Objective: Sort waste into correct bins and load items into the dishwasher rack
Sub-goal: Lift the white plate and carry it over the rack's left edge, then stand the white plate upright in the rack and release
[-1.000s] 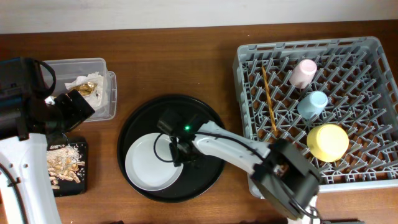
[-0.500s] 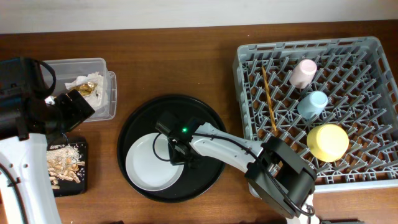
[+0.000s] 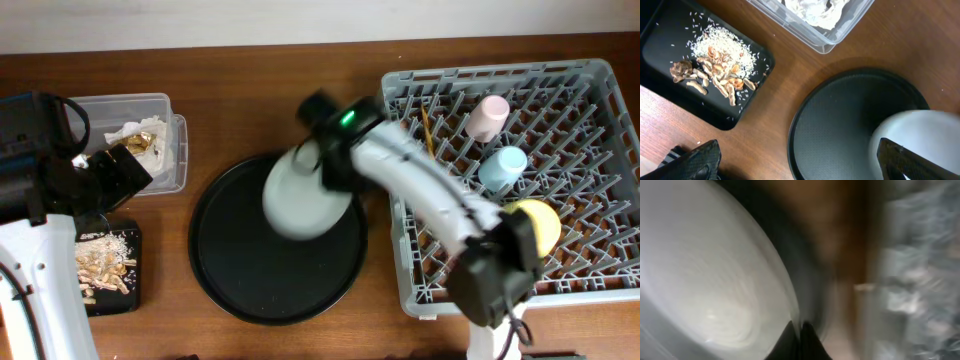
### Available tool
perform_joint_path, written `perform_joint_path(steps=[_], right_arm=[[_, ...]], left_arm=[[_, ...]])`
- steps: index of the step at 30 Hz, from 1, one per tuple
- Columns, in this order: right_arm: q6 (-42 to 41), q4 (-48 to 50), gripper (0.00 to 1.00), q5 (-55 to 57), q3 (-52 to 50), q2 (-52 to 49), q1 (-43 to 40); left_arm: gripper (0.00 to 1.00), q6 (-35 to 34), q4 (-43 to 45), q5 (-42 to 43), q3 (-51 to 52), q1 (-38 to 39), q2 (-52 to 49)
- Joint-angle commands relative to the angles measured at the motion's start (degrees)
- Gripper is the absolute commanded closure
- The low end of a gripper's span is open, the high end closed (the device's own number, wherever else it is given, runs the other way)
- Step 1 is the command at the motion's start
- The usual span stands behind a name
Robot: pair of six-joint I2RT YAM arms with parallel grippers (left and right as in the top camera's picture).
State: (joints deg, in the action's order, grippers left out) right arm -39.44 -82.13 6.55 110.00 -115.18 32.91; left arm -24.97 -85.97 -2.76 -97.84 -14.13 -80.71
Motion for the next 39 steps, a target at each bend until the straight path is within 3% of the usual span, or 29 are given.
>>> perform_joint_path(steps=[1,4,8,16,23,29,31,34,38,39], right_arm=[[5.3,-6.6,0.96,13.4,13.8,4.8,-7.4],[8.8,-9.4,0.96,17.6,20.3,4.8,-13.0],[9.2,-10.1,0.96,25.1,20.3,4.4,-17.5],[9.0,-0.2,0.96,37.7,7.8,4.2,-17.8],[9.0,8.7,0.96,37.9,-3.9,4.2,-16.8],[9.0,9.6,0.96,37.7,-5.0,4.2,-12.7],[9.0,9.6,0.9,37.6,-4.5,4.2,-11.2],[9.0,8.4,0.73,36.0,-1.3,4.2,-9.2],[9.0,3.2,0.57,31.4,7.7,4.3,-7.8],[9.0,0.8,0.48,30.6,11.4,4.5,-7.8]], left_arm=[[0.01,-0.3,0.2,0.1,-0.6,-0.3,0.2],[0.01,-0.3,0.2,0.1,-0.6,-0.3,0.2],[0.01,-0.3,0.2,0.1,-0.6,-0.3,0.2],[0.01,-0.3,0.2,0.1,-0.6,-0.3,0.2],[0.01,-0.3,0.2,0.1,-0.6,-0.3,0.2],[0.01,-0.3,0.2,0.1,-0.6,-0.3,0.2],[0.01,-0.3,0.2,0.1,-0.6,-0.3,0.2],[0.01,-0.3,0.2,0.1,-0.6,-0.3,0.2],[0.01,-0.3,0.2,0.1,-0.6,-0.3,0.2],[0.01,-0.3,0.1,0.1,-0.6,-0.3,0.2]])
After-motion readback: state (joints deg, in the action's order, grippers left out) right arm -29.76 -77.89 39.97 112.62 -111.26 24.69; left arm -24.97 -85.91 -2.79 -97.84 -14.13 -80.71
